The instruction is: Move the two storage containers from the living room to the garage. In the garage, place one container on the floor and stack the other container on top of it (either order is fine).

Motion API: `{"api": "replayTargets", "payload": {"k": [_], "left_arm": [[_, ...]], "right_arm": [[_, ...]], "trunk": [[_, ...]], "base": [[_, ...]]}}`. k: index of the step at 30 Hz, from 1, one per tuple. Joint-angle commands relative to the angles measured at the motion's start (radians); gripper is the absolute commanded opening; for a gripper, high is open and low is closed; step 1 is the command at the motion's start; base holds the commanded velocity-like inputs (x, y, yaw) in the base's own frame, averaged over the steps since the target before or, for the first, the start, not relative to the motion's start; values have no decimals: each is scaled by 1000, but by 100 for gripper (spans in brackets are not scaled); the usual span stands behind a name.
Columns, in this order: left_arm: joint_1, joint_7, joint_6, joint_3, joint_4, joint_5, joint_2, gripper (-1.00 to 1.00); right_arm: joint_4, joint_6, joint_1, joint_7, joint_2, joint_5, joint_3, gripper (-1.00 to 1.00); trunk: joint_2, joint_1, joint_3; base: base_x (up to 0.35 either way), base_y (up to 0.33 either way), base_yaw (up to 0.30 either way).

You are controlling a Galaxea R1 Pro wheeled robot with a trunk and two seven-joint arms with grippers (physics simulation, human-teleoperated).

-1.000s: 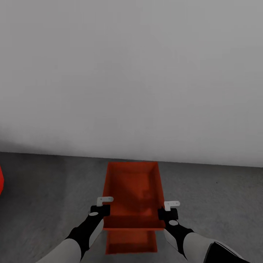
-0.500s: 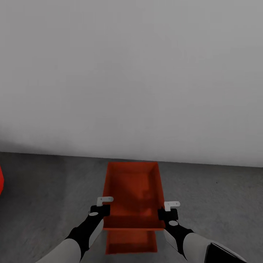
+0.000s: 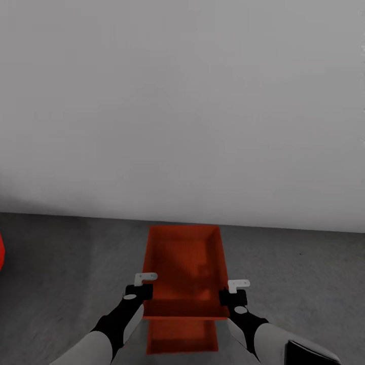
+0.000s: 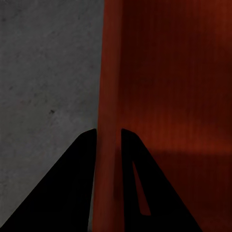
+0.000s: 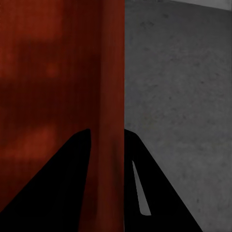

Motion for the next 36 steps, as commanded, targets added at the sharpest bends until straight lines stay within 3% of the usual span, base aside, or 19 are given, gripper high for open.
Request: {"api": "replayTargets", "payload": {"k": [1, 5, 6, 30, 36], "left_arm": [[0, 14, 6, -10, 2, 10, 2, -100], [0, 14, 6, -10, 2, 10, 2, -100], [0, 25, 6, -10, 2, 10, 2, -100], [0, 26, 5, -9, 4, 14, 3, -100], [0, 27, 3, -8, 4, 33, 2, -100]], "right_arm": [[-4, 1, -1, -1, 0, -1, 3, -100], [-4, -1, -1, -1, 0, -67, 66, -100], [-4, -1, -1, -1, 1, 404, -436, -100], [-4, -2, -1, -1, 1, 404, -436, -100], [-4, -2, -1, -1, 0, 404, -436, -100]], "trunk": [[-1, 0, 0], [-1, 0, 6], [-1, 0, 7], [-1, 0, 10], [-1, 0, 10]], "base": [[0, 0, -73], [0, 0, -82], [0, 0, -71], [-3, 0, -7], [-218, 0, 0]]}}
